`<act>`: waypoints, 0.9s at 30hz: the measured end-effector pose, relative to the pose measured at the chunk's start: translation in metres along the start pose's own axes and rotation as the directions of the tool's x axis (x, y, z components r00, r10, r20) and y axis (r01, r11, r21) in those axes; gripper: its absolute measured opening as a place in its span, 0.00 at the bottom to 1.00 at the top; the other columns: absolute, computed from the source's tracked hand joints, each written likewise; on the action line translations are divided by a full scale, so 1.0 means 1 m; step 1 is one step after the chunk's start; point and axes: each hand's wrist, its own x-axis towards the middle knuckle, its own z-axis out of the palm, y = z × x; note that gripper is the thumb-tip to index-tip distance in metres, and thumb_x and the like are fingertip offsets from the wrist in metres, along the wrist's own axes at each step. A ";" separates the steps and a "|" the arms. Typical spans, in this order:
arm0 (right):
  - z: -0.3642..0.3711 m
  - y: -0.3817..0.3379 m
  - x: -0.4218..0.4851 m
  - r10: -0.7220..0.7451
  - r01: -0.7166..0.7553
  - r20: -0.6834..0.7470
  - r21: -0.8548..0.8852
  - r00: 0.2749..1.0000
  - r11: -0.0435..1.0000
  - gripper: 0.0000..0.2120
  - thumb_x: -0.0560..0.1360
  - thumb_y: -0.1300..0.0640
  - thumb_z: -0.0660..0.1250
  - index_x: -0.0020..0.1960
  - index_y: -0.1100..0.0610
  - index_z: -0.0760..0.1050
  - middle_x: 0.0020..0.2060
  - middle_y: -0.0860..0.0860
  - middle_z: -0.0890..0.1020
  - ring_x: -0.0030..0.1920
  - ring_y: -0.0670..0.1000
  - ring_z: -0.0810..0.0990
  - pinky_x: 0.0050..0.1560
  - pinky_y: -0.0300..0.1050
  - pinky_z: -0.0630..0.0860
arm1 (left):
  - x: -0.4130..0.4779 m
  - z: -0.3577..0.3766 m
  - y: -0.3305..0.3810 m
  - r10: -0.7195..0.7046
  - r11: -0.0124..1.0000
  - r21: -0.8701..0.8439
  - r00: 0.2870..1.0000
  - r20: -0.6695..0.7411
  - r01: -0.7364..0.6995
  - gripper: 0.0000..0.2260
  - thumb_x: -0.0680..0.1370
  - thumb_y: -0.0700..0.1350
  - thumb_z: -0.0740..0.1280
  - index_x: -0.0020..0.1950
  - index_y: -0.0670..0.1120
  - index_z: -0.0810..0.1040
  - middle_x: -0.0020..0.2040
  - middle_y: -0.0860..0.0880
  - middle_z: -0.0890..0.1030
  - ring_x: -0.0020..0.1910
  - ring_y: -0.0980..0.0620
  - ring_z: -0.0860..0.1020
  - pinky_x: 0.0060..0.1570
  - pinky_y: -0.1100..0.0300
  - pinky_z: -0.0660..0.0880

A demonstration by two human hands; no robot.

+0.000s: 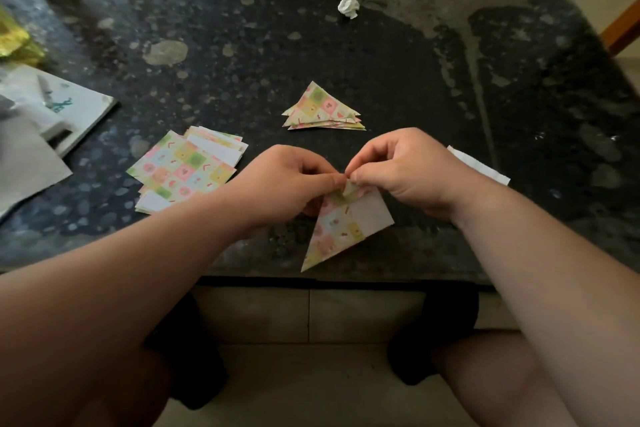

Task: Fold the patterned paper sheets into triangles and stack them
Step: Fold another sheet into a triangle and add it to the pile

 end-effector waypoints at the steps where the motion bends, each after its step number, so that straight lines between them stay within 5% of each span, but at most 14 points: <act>1: -0.001 0.000 0.001 0.017 -0.017 -0.002 0.017 1.000 1.000 0.05 0.74 0.60 0.75 0.40 0.53 0.87 0.40 0.48 0.88 0.49 0.49 0.86 0.56 0.57 0.83 | 0.000 -0.001 -0.001 0.001 1.000 -0.013 1.000 -0.002 -0.001 0.08 0.79 0.47 0.73 0.41 0.51 0.87 0.39 0.49 0.87 0.38 0.52 0.84 0.44 0.54 0.80; 7: 0.001 0.002 0.001 0.027 -0.028 0.031 0.056 0.999 0.998 0.05 0.72 0.61 0.75 0.39 0.53 0.87 0.40 0.50 0.87 0.50 0.52 0.86 0.57 0.62 0.82 | 0.001 -0.001 -0.002 0.017 0.999 -0.052 1.000 0.013 -0.016 0.09 0.79 0.45 0.72 0.40 0.52 0.87 0.41 0.47 0.87 0.40 0.51 0.83 0.46 0.51 0.81; 14: -0.021 0.010 -0.004 0.007 -0.005 -0.025 0.099 1.000 0.995 0.07 0.72 0.68 0.71 0.37 0.63 0.84 0.33 0.57 0.85 0.38 0.54 0.81 0.44 0.49 0.79 | 0.000 -0.017 -0.005 -0.063 0.979 -0.195 0.998 -0.027 0.056 0.06 0.79 0.43 0.71 0.44 0.47 0.88 0.45 0.44 0.87 0.47 0.46 0.85 0.56 0.45 0.82; 19: -0.027 0.013 -0.003 0.006 -0.001 -0.022 0.215 1.000 0.977 0.05 0.77 0.62 0.71 0.45 0.63 0.84 0.41 0.56 0.88 0.42 0.50 0.84 0.51 0.50 0.79 | -0.001 -0.021 -0.006 -0.063 0.977 -0.204 0.998 -0.027 0.056 0.06 0.78 0.43 0.72 0.44 0.46 0.88 0.45 0.43 0.87 0.46 0.46 0.85 0.55 0.46 0.81; 24: -0.002 0.002 -0.002 -0.039 0.040 0.086 -0.006 0.995 0.999 0.03 0.76 0.55 0.76 0.44 0.52 0.87 0.42 0.46 0.88 0.48 0.45 0.86 0.53 0.48 0.84 | -0.002 -0.005 -0.002 -0.021 0.987 -0.163 1.000 -0.014 0.018 0.07 0.78 0.41 0.72 0.42 0.47 0.88 0.43 0.42 0.86 0.42 0.47 0.84 0.46 0.51 0.80; 27: 0.000 0.000 -0.003 -0.023 0.028 0.091 -0.051 0.996 0.998 0.03 0.76 0.54 0.75 0.44 0.51 0.87 0.41 0.44 0.87 0.46 0.42 0.85 0.52 0.45 0.84 | -0.002 -0.004 -0.003 -0.037 0.984 -0.175 0.999 -0.023 0.032 0.08 0.78 0.40 0.72 0.40 0.46 0.88 0.43 0.42 0.86 0.42 0.47 0.83 0.49 0.49 0.81</act>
